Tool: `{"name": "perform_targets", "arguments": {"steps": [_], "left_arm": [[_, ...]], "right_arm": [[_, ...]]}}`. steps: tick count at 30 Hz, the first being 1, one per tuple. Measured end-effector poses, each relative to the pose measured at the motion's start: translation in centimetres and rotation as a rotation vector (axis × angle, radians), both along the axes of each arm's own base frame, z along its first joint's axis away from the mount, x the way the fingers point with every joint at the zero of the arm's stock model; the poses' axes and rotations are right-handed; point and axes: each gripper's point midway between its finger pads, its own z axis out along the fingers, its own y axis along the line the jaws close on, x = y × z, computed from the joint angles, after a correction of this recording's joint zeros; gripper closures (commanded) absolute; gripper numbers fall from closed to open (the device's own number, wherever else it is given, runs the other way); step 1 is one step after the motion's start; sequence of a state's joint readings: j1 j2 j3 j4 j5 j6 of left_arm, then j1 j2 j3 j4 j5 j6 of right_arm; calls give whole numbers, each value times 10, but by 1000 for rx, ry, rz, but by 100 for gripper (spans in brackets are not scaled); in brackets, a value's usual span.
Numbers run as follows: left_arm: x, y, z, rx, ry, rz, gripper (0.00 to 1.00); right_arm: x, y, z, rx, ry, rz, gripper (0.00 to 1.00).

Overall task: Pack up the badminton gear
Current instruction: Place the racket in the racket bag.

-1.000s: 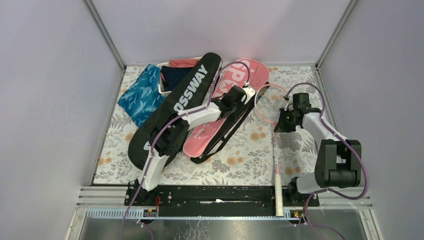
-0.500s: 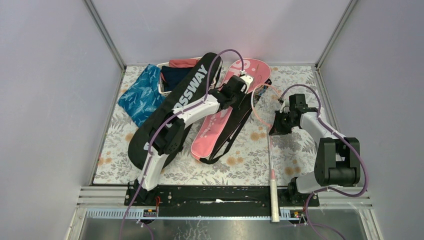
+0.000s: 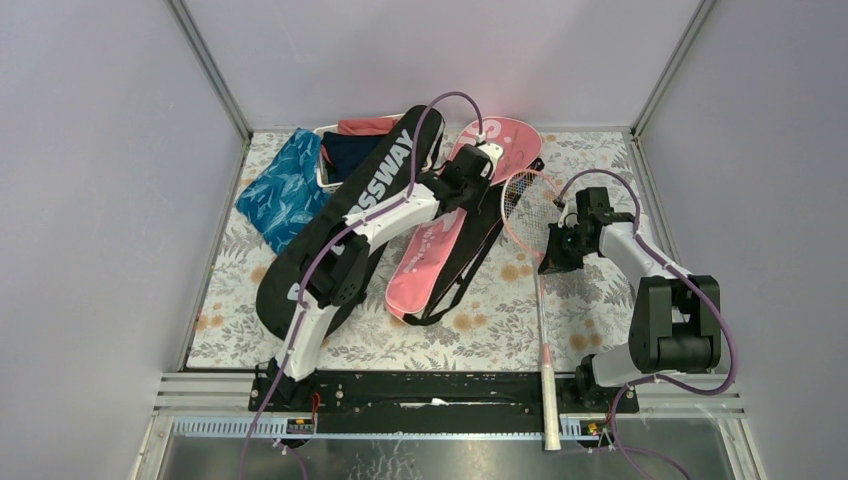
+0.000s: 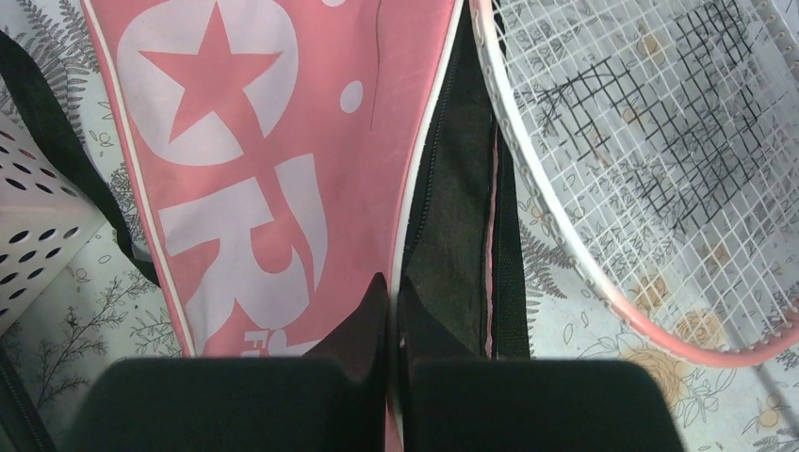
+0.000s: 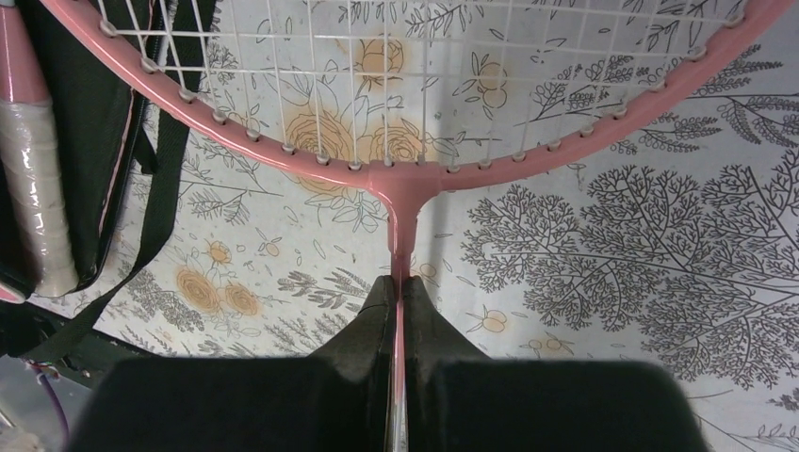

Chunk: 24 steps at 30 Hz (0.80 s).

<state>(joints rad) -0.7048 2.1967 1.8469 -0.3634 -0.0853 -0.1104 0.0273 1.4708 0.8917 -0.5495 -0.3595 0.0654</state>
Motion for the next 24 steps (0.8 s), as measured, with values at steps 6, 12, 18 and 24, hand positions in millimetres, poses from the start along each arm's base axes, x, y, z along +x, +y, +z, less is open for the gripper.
{"name": "perform_targets", "arguments": {"steps": [6, 12, 18, 24], "left_arm": [[6, -8, 1, -24, 12, 7, 100], [6, -14, -3, -43, 41, 10, 100], [14, -13, 6, -73, 49, 19, 100], [18, -11, 11, -101, 62, 14, 100]], "right_arm": [[-4, -1, 5, -6, 22, 7, 100], [-10, -1, 9, -12, 50, 22, 100], [-14, -2, 14, -14, 70, 30, 100], [-16, -2, 12, -17, 91, 42, 100]]}}
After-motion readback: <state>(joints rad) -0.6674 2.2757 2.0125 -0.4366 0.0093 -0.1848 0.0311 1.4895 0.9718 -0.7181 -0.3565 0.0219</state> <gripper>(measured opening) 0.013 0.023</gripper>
